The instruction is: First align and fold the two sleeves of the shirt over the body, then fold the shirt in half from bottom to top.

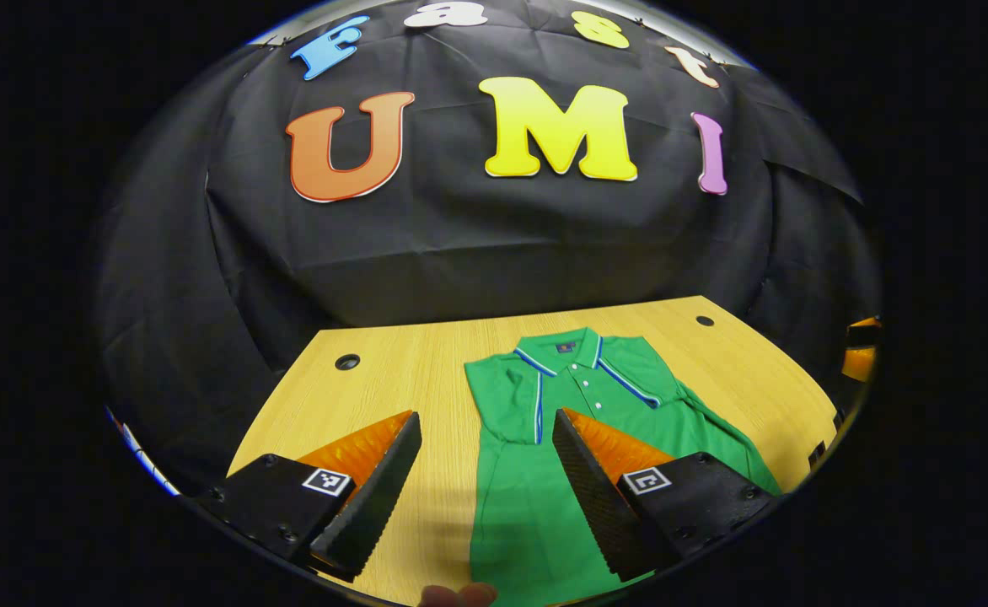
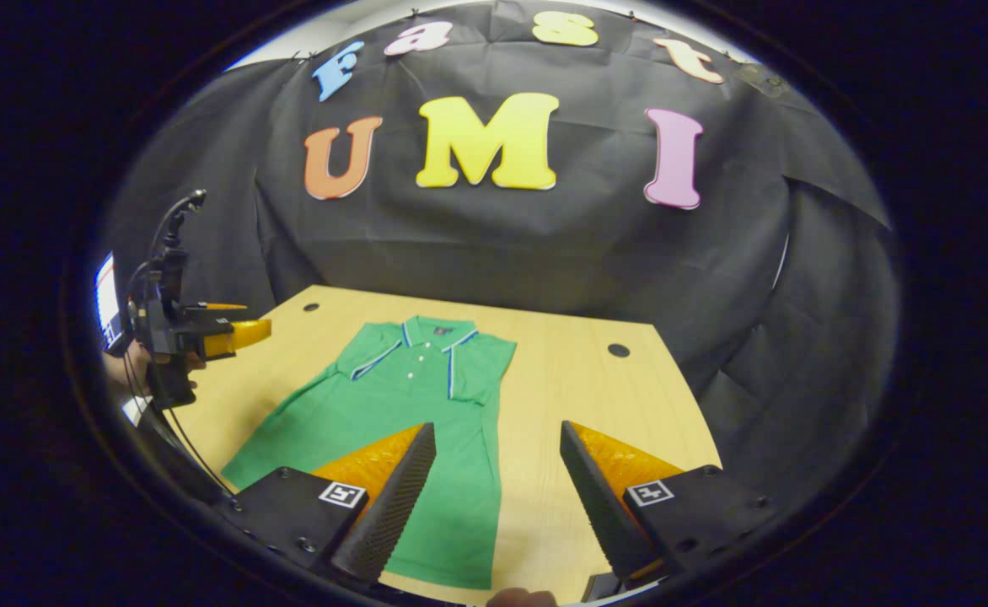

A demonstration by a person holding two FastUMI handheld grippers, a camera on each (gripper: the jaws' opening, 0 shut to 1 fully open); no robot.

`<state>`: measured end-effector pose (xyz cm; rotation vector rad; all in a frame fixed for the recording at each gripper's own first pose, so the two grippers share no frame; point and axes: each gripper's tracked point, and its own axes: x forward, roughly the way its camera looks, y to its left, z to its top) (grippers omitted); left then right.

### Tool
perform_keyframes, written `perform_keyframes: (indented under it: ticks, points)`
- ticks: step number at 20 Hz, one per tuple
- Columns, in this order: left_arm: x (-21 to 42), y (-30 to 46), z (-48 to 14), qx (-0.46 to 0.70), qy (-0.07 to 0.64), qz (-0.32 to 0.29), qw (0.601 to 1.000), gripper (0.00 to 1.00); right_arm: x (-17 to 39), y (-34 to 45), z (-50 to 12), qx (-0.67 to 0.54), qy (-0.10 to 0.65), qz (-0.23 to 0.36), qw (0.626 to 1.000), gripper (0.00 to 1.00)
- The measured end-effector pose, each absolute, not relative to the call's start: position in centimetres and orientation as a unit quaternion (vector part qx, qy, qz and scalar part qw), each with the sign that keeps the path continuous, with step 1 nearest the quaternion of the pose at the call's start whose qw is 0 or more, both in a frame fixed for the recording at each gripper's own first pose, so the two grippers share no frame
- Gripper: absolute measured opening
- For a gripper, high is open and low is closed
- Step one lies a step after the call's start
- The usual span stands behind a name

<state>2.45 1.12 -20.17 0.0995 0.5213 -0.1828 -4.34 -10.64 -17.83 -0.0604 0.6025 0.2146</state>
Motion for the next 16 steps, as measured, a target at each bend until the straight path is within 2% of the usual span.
perform_keyframes:
  ticks: [2, 10, 16]
  points:
    - [-1.5, 1.6, -21.1, 0.05, 0.279, -0.101, 0.954, 1.0, -6.1, -10.6, -19.2, -0.043, 0.317, 0.121, 0.94, 0.96]
    - [-16.1, 4.1, -29.8, 0.032, 0.448, -0.106, 0.887, 1.0, -14.1, -10.3, -26.7, -0.047, 0.426, 0.166, 0.888, 0.96]
    - [-20.0, 3.7, -33.8, 0.012, 0.518, -0.11, 0.848, 1.0, -17.4, -10.7, -31.4, -0.087, 0.473, 0.178, 0.858, 0.96]
